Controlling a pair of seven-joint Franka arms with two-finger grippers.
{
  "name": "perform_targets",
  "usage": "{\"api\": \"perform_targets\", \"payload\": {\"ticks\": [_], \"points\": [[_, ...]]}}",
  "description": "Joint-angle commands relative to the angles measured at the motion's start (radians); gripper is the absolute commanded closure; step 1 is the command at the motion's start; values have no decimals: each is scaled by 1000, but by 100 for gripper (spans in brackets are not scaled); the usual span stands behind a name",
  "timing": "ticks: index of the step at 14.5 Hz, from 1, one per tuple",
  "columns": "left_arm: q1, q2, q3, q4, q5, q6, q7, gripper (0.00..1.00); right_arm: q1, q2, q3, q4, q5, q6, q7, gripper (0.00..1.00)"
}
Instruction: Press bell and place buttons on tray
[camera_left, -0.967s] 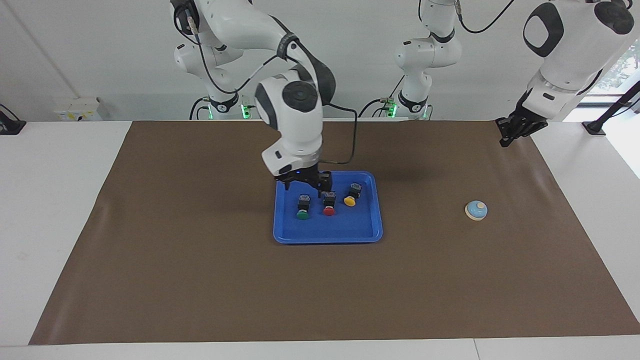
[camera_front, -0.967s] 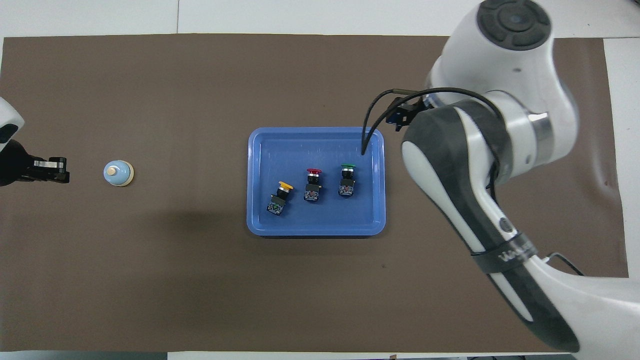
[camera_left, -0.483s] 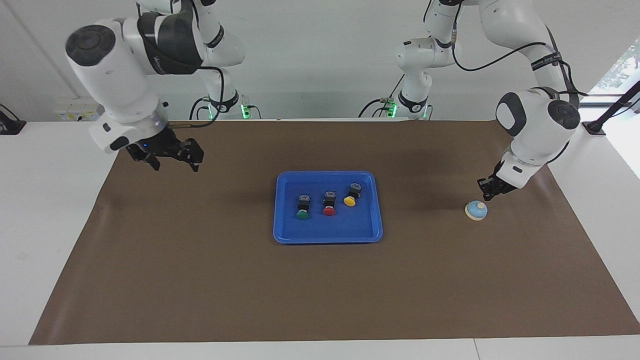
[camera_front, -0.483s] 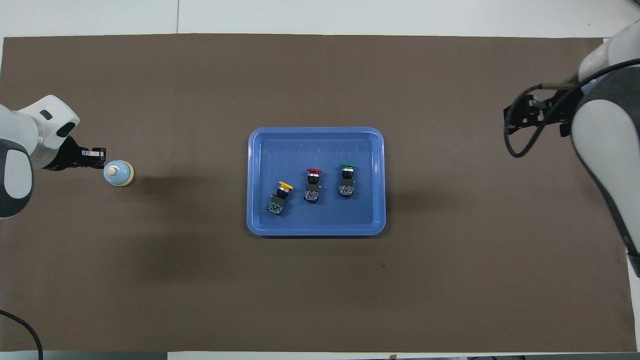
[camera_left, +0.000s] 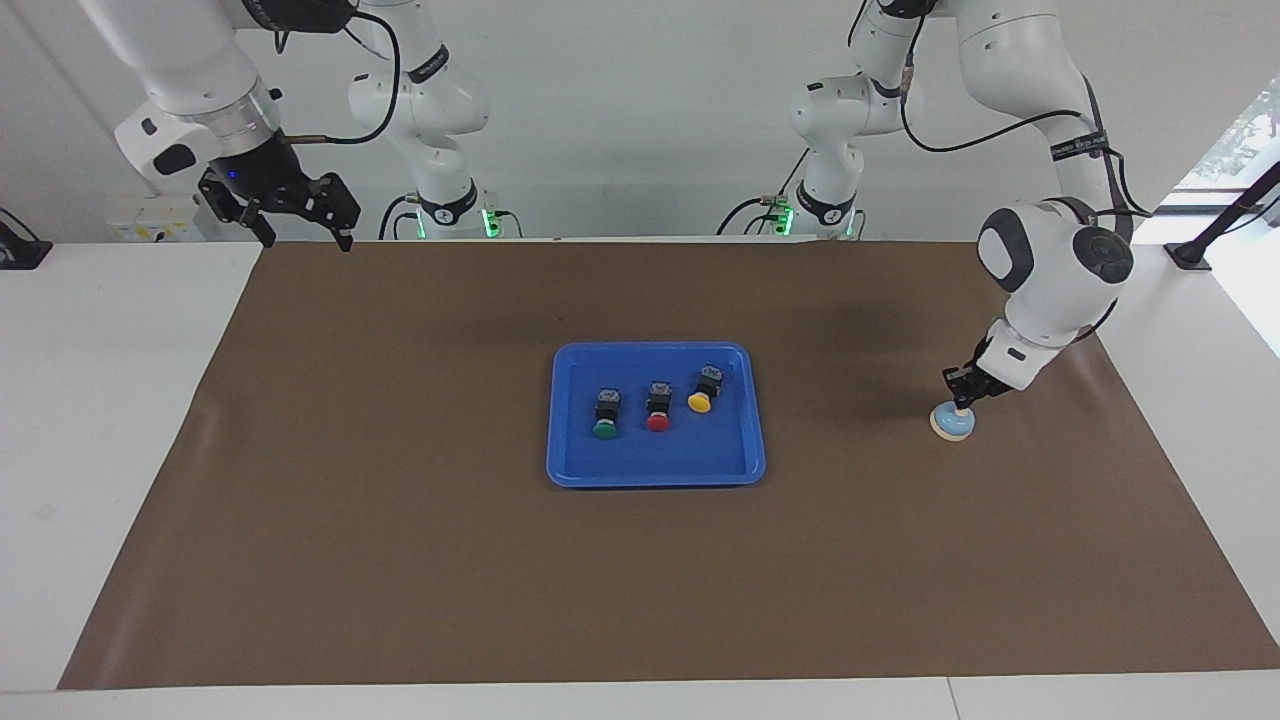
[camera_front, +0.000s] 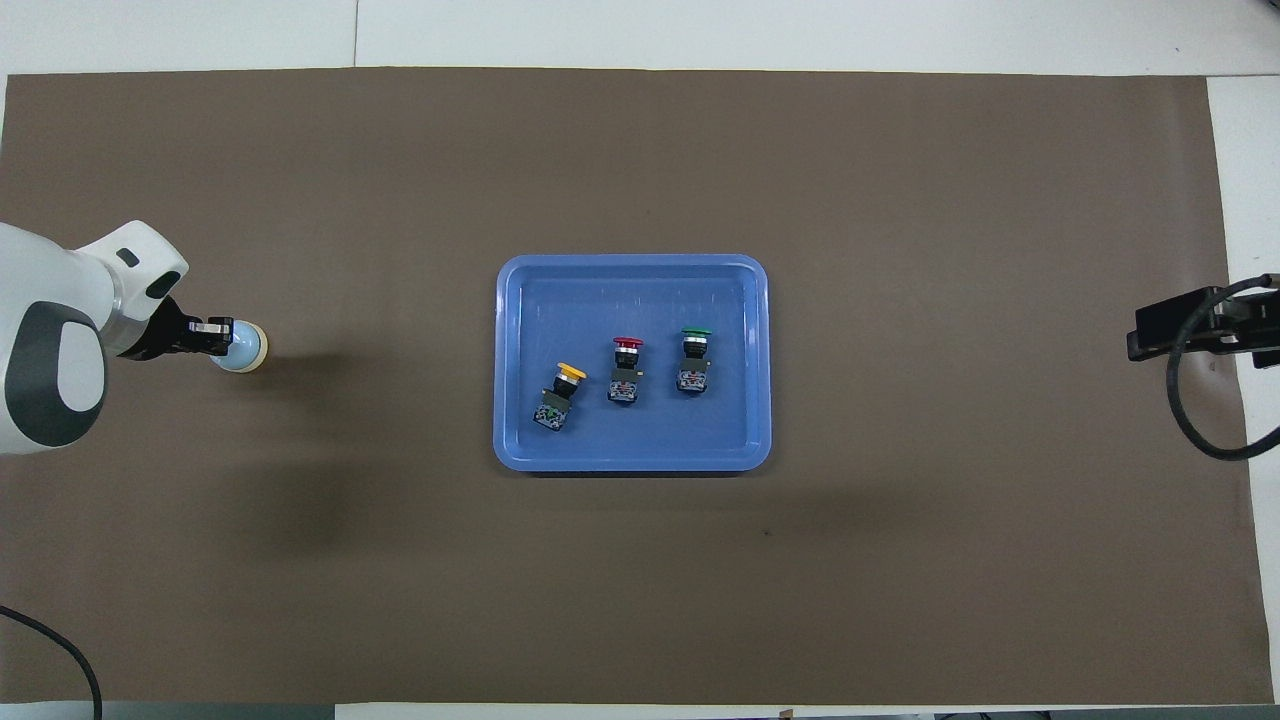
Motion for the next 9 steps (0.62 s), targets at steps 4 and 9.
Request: {"api": "perform_targets", "payload": {"ticks": [4,9], "points": [[7,17,2,-15,10,44,16,100,-20,1,16,-21,15,21,-16,0],[-5,-84,0,250,10,-406,12,100,-16,1,14,-17,12,25,-11,0]]}}
